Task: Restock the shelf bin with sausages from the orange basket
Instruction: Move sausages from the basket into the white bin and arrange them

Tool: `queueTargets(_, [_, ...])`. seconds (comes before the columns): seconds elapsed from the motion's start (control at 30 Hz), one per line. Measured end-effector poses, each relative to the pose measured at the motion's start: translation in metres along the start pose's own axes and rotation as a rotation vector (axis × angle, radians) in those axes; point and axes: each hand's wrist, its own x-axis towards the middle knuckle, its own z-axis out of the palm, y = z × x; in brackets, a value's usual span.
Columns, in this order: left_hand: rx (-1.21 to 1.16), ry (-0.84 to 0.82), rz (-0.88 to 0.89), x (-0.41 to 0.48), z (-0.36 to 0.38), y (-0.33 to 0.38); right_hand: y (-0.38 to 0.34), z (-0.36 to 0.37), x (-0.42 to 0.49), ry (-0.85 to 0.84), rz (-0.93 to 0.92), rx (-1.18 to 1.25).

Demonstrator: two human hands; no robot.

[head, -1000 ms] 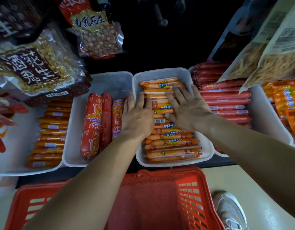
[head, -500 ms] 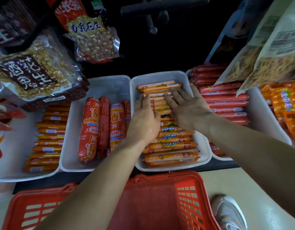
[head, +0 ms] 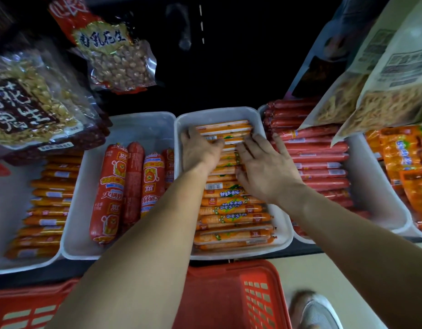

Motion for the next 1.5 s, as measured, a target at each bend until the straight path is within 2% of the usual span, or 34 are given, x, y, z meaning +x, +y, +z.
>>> queueTargets(0.13, [-0.056,-0.061,0.044,0.006,-0.006,-0.007,0.000,0.000,-0.001,0.009,-0.003,0.014])
queueTargets(0.23, [0.005,-0.101,-0.096,0.005,-0.005,-0.003,0.001,0.000,-0.002,0.005,-0.012,0.009])
queueTargets(0.33, [-0.031,-0.139,-0.189,0.003,-0.003,0.007,0.001,0.001,-0.003,0.011,-0.019,0.008])
queueTargets(0.5, [-0.124,-0.157,-0.163,0.001,-0.010,0.002,0.001,0.000,-0.002,-0.022,-0.029,-0.001])
queueTargets(0.6, [-0.114,-0.112,-0.138,-0.008,-0.017,0.001,0.000,-0.002,-0.001,-0.040,-0.037,-0.032])
queueTargets(0.73, [-0.127,-0.103,-0.314,-0.039,-0.010,-0.006,-0.002,-0.003,-0.001,-0.057,-0.019,-0.052])
queueTargets(0.8, [-0.126,-0.117,-0.340,-0.047,-0.002,-0.008,-0.002,-0.003,-0.001,-0.068,-0.019,-0.052])
queueTargets(0.93, [-0.141,-0.126,-0.264,-0.044,-0.003,-0.003,-0.001,-0.002,-0.001,-0.058,-0.023,-0.054])
queueTargets(1.1, [-0.141,-0.217,-0.200,-0.054,-0.024,-0.005,-0.002,-0.005,-0.002,-0.055,-0.038,-0.074])
queueTargets(1.23, [0.007,-0.226,0.068,-0.075,-0.058,-0.003,-0.011,-0.016,-0.017,0.216,-0.162,0.096])
queueTargets(1.27, [0.026,-0.244,0.132,-0.082,-0.070,-0.006,-0.016,-0.021,-0.023,0.206,-0.195,0.198])
queueTargets(1.3, [0.034,-0.261,0.183,-0.091,-0.082,-0.011,-0.021,-0.026,-0.029,0.106,-0.211,0.303])
queueTargets(1.33, [0.049,-0.270,0.223,-0.098,-0.092,-0.019,-0.027,-0.030,-0.035,-0.067,-0.217,0.374])
queueTargets(1.4, [0.078,-0.268,0.255,-0.115,-0.112,-0.038,-0.037,-0.029,-0.042,-0.379,-0.249,0.415])
queueTargets(1.43, [0.072,-0.265,0.258,-0.123,-0.121,-0.048,-0.041,-0.026,-0.044,-0.460,-0.264,0.420])
queueTargets(1.5, [0.074,-0.246,0.273,-0.132,-0.133,-0.066,-0.042,-0.021,-0.043,-0.510,-0.273,0.426])
